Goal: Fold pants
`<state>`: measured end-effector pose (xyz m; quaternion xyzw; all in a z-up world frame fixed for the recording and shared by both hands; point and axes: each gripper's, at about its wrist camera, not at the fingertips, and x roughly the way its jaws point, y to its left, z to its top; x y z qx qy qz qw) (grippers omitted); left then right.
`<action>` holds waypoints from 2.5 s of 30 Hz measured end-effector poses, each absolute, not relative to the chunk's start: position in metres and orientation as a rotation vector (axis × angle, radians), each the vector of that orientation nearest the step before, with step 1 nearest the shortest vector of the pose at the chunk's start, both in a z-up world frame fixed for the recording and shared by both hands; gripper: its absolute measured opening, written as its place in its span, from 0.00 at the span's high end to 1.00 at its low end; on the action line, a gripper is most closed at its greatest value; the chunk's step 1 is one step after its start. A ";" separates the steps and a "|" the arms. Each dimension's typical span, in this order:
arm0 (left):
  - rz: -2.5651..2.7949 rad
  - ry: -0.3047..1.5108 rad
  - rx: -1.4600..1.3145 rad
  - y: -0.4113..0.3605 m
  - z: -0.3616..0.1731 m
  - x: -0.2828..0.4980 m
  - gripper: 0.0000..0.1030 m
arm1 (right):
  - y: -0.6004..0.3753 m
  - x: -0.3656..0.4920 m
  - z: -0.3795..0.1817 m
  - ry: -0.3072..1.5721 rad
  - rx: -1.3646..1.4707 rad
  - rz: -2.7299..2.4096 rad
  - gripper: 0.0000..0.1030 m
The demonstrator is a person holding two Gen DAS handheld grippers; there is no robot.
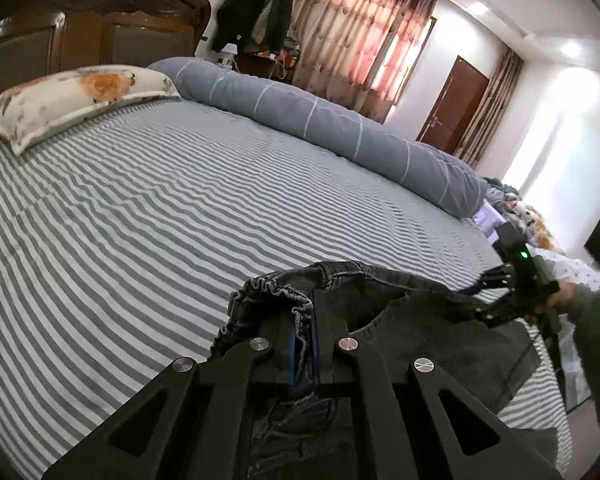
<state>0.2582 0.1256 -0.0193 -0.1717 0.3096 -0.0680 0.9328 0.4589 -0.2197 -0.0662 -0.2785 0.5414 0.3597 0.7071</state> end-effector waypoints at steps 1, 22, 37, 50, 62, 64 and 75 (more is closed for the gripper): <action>-0.135 0.637 -0.349 0.125 -0.019 0.260 0.95 | -0.227 0.458 -0.068 1.214 -0.630 0.801 0.56; -0.071 0.788 -0.299 0.123 -0.031 0.282 0.94 | -0.324 0.416 -0.064 1.146 -0.574 0.462 0.94; -0.234 0.902 -0.072 0.121 -0.014 0.213 0.94 | -0.322 0.208 -0.018 1.085 -0.423 0.111 0.96; -0.243 1.117 -0.013 0.129 -0.079 0.130 0.87 | -0.312 0.122 -0.080 1.206 -0.267 -0.020 0.91; -0.364 1.149 -0.402 0.178 -0.049 0.074 0.51 | -0.291 0.051 -0.042 1.067 0.024 -0.033 0.49; -0.410 1.166 -0.574 0.184 -0.057 0.072 0.50 | -0.290 0.040 -0.043 1.057 0.115 -0.009 0.49; -0.326 1.157 -0.894 0.179 -0.085 0.098 0.49 | -0.297 0.024 -0.081 0.964 0.525 0.004 0.49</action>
